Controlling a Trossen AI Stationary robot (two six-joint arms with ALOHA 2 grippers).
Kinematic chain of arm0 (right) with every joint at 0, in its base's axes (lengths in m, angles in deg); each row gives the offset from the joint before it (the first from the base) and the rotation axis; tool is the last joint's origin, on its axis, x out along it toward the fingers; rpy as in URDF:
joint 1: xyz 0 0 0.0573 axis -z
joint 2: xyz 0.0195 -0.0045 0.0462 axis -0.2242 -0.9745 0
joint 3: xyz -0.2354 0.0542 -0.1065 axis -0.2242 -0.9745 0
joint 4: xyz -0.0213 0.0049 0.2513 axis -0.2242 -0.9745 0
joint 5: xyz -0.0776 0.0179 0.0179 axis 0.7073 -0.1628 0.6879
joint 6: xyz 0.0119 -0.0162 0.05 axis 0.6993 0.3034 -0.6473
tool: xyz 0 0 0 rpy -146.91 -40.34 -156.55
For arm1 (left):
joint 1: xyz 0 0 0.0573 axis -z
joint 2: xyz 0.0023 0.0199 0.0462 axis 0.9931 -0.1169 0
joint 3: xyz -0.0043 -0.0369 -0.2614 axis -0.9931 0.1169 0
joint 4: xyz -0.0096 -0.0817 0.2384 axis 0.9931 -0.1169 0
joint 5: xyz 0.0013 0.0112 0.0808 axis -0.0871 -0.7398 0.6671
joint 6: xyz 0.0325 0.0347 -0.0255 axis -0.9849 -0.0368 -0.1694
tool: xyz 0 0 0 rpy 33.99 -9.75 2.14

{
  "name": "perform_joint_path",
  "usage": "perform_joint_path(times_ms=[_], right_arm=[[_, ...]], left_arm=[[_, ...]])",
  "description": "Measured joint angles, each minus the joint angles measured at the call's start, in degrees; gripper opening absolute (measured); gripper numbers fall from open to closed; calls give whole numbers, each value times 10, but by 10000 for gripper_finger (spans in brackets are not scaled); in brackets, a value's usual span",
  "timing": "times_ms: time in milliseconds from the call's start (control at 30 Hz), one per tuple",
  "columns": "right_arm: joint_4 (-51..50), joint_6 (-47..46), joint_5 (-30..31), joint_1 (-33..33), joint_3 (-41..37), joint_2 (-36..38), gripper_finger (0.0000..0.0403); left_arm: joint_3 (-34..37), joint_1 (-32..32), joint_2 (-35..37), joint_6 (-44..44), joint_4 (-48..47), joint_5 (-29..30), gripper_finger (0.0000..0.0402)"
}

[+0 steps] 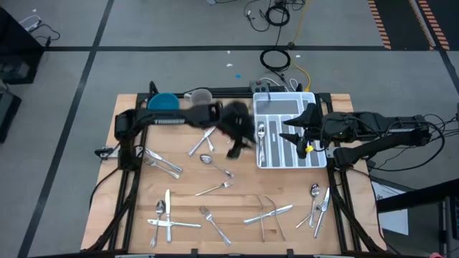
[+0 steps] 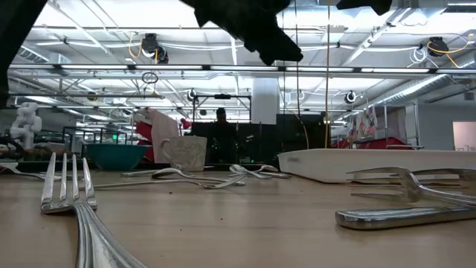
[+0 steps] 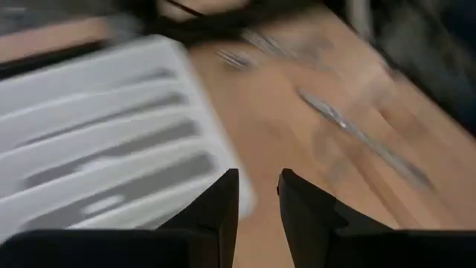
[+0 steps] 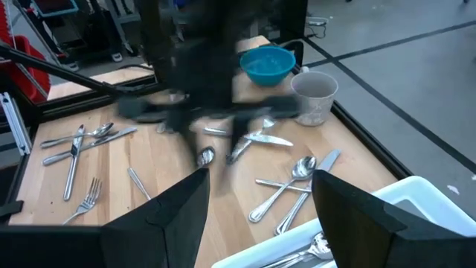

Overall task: Sort silverware
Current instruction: Put the fork in the silverware tray

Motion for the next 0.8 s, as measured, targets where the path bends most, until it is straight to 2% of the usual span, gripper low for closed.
perform_joint_path(times_ms=[133,300,400,600,800], right_arm=[[1,0,0,0,0,6,231],[2,2,0,0,0,7,231],[0,2,0,0,0,7,231],[-2,3,0,0,0,7,231],[-1,17,-11,0,0,7,231]], left_arm=[[12,54,-22,-61,6,2,102],[13,45,-56,-58,62,-75,102],[13,46,-70,-76,67,-83,102],[13,76,-92,-134,82,-64,102],[13,113,-132,-134,118,-23,102]])
